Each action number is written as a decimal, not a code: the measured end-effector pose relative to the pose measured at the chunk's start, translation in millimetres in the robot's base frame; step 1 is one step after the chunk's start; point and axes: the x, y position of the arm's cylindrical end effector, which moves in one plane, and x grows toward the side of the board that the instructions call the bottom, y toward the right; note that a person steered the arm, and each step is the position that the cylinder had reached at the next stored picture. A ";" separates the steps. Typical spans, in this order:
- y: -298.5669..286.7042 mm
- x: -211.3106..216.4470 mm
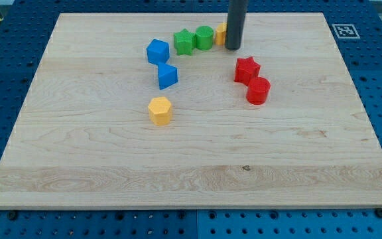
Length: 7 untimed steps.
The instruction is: Slide the arm through yellow heart and green circle
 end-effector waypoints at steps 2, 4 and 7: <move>15.1 -23.6; 34.9 -68.9; -33.2 -38.5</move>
